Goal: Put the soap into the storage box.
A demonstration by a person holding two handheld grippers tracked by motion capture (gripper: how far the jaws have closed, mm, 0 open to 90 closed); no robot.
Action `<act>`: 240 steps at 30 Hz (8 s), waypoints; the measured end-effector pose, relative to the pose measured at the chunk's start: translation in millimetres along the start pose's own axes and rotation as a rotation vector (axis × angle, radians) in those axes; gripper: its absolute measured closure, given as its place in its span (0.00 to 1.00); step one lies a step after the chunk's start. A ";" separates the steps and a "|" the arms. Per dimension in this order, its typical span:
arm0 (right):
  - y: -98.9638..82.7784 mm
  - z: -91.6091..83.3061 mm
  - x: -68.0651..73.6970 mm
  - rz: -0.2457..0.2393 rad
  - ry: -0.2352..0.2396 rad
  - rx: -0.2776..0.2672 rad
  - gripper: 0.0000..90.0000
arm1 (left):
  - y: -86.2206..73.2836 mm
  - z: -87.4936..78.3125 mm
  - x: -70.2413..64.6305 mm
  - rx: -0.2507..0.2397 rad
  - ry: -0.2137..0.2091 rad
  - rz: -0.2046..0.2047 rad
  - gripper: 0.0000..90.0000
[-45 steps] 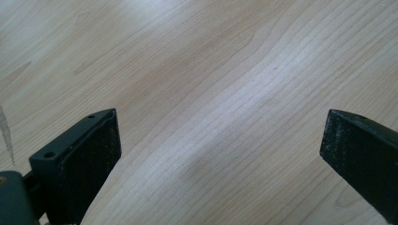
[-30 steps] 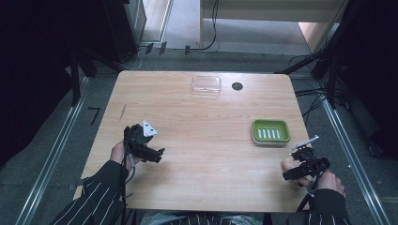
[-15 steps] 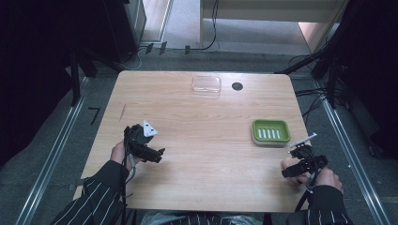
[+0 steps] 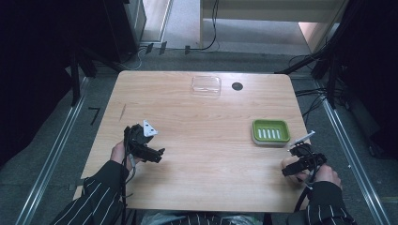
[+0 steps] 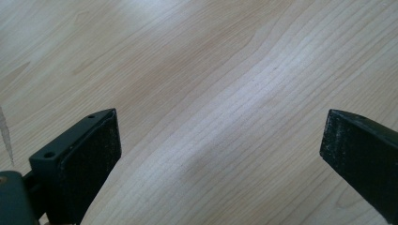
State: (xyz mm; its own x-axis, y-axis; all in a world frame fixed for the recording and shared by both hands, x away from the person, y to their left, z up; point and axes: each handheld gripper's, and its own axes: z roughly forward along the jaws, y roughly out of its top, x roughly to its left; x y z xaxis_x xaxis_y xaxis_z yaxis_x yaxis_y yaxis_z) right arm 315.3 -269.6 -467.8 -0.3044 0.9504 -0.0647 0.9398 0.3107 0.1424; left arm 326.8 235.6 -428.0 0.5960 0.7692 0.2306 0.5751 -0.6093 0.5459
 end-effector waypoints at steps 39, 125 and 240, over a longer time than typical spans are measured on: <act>5.0 7.2 -3.8 -0.035 0.032 0.007 0.27 | -0.1 0.2 0.3 0.001 0.000 -0.001 0.00; 13.9 -39.8 9.8 -0.162 0.017 -0.106 0.37 | 0.0 0.2 0.3 0.000 0.000 -0.001 0.00; 86.3 -57.5 12.7 -0.319 -0.005 -0.197 0.37 | 0.0 1.5 0.3 0.008 0.001 0.001 0.00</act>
State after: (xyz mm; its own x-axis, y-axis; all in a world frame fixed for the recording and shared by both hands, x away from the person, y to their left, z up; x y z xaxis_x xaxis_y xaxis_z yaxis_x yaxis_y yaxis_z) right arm 383.6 -229.7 -399.5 -0.5762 0.8050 -0.1412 0.7494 0.5894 0.3016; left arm 327.8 235.5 -429.1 0.5963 0.7685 0.2319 0.5790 -0.6118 0.5389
